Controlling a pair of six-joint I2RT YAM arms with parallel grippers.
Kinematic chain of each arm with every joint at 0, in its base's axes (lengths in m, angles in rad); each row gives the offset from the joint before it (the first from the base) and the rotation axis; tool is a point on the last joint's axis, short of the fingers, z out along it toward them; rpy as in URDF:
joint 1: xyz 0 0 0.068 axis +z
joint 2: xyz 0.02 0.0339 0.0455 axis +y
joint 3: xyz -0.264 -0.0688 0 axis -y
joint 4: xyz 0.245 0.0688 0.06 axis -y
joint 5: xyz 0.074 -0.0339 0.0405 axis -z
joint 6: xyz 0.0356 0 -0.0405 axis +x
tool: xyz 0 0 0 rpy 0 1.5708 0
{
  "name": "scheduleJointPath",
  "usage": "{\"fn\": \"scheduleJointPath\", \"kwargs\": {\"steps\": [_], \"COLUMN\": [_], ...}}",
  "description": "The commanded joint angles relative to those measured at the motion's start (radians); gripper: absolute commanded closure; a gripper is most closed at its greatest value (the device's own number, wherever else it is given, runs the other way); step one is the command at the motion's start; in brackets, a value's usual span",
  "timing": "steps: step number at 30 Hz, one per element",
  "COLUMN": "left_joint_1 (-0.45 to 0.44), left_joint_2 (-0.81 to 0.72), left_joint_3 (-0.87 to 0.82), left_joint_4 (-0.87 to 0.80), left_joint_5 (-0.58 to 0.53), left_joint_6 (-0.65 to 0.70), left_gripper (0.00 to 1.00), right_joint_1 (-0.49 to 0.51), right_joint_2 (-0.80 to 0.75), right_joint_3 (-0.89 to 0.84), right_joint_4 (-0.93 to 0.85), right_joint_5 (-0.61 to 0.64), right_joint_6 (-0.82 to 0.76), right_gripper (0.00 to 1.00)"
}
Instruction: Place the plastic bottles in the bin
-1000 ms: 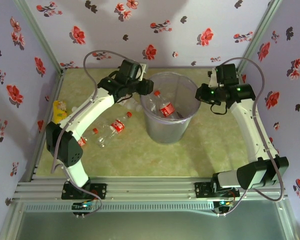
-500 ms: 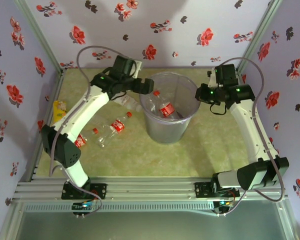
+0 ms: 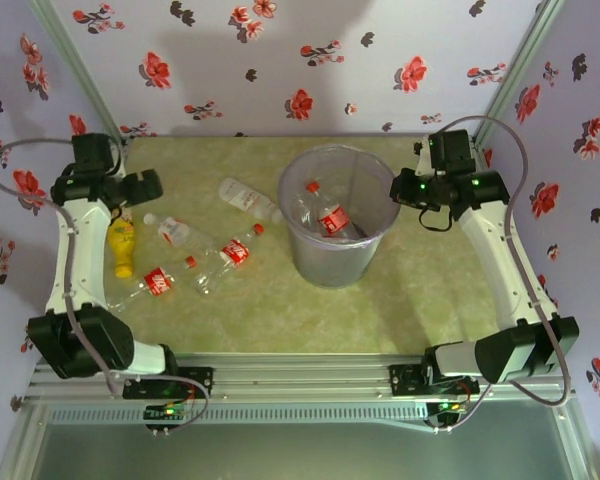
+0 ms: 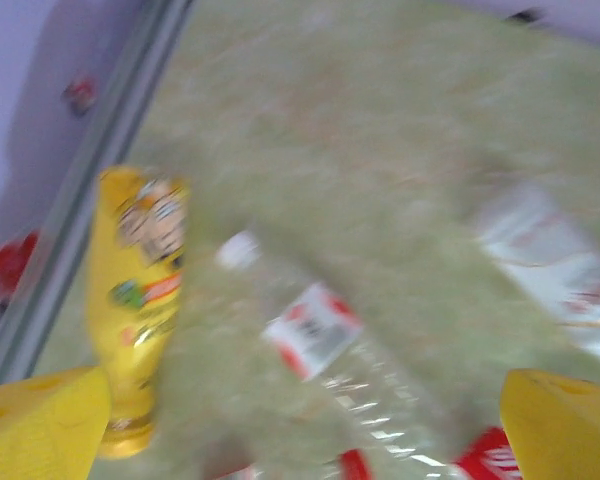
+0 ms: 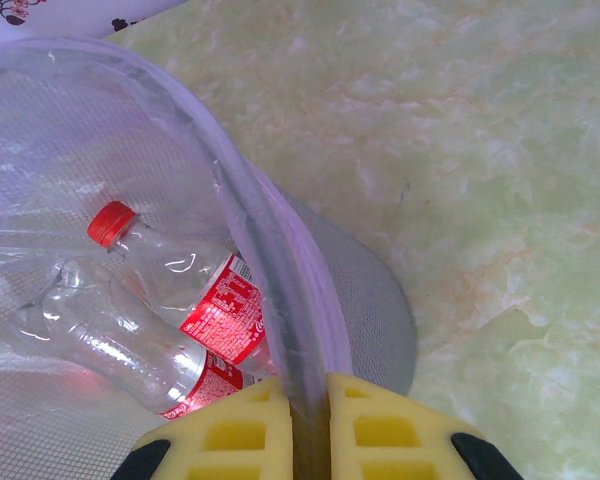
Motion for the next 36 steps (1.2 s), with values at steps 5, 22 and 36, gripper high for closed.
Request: {"fn": "scheduleJointPath", "kwargs": {"steps": [5,22,36], "left_joint_1": [0.181,0.242,0.222], "left_joint_2": [0.146,0.4,0.484], "left_joint_3": [-0.102,-0.059,-0.062], "left_joint_4": [0.095,0.138,0.143], "left_joint_5": [-0.013,0.07,0.058], "left_joint_6": [0.027,0.052,0.04], "left_gripper": [0.0,0.07,0.38], "right_joint_1": [0.012,0.014,0.014], "right_joint_2": [-0.022,-0.021,-0.025], "right_joint_3": [-0.035,-0.044,-0.061], "right_joint_4": [0.012,0.015,0.025], "right_joint_5": [0.012,0.012,0.001], "right_joint_6": [0.024,0.002,-0.006], "right_gripper": [0.92,0.92,0.93]}}
